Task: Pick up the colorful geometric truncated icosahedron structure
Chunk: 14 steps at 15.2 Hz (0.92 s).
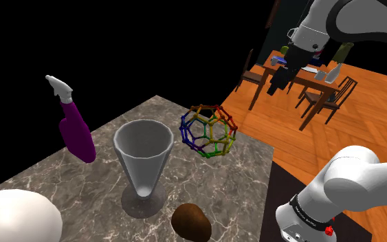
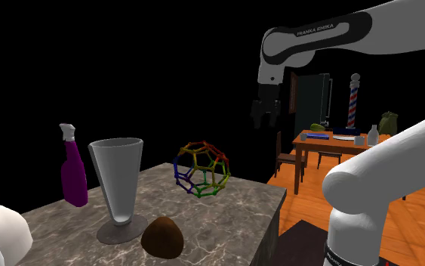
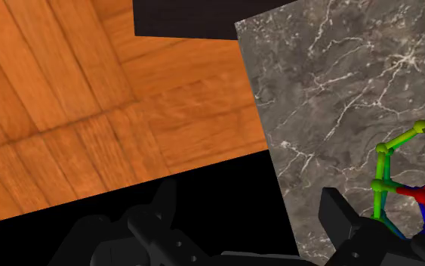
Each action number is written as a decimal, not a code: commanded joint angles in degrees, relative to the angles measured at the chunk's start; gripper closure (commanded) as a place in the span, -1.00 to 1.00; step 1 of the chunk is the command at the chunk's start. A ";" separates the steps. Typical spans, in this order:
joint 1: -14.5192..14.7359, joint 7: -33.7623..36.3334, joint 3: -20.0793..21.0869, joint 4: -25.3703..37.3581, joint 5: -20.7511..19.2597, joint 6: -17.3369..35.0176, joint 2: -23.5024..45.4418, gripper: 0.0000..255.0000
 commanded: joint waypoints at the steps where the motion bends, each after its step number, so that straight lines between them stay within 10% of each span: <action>1: 0.00 0.00 0.00 0.00 0.00 0.00 0.00 -1.00; 14: -0.09 34.47 15.38 3.33 17.96 -1.18 13.07 -1.00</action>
